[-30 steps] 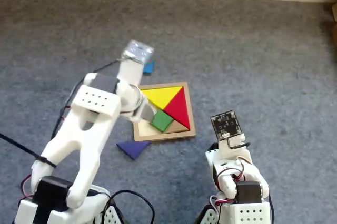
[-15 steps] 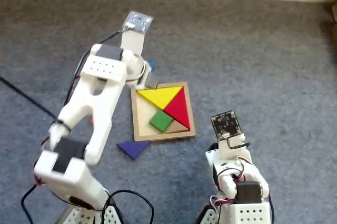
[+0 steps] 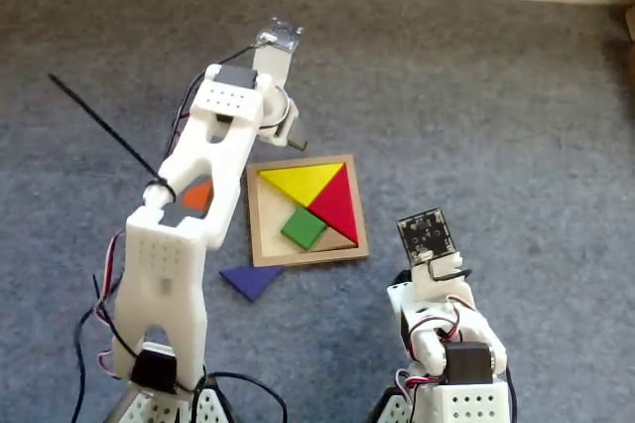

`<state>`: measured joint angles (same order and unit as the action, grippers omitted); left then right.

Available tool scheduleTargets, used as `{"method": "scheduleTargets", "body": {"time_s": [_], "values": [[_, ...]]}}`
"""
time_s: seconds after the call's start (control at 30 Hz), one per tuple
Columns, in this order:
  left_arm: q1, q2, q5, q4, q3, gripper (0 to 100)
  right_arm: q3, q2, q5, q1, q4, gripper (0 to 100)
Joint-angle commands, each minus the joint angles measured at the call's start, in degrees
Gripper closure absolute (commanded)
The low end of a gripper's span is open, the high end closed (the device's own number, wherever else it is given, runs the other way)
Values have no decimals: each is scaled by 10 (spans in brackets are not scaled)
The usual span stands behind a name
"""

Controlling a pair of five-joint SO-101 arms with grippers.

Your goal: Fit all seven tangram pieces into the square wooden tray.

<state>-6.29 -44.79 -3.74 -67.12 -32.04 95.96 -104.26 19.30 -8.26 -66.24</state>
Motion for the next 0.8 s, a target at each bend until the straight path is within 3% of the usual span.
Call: {"method": "scheduleTargets", "body": {"time_s": [0.0,0.3,0.43,0.63,0.77], "values": [[15,-33,-4,5,-98,698,65,-10,1,6,12,974],[30,-129,-4,0,-192,699,65,-10,1,6,12,974],[29,-132,-26,-60,-194,700,65,-10,1,6,12,974],[32,-137,-75,-105,-194,832,65,-10,1,6,12,974],[36,-137,-74,-104,-194,845,65,-10,1,6,12,974]]}}
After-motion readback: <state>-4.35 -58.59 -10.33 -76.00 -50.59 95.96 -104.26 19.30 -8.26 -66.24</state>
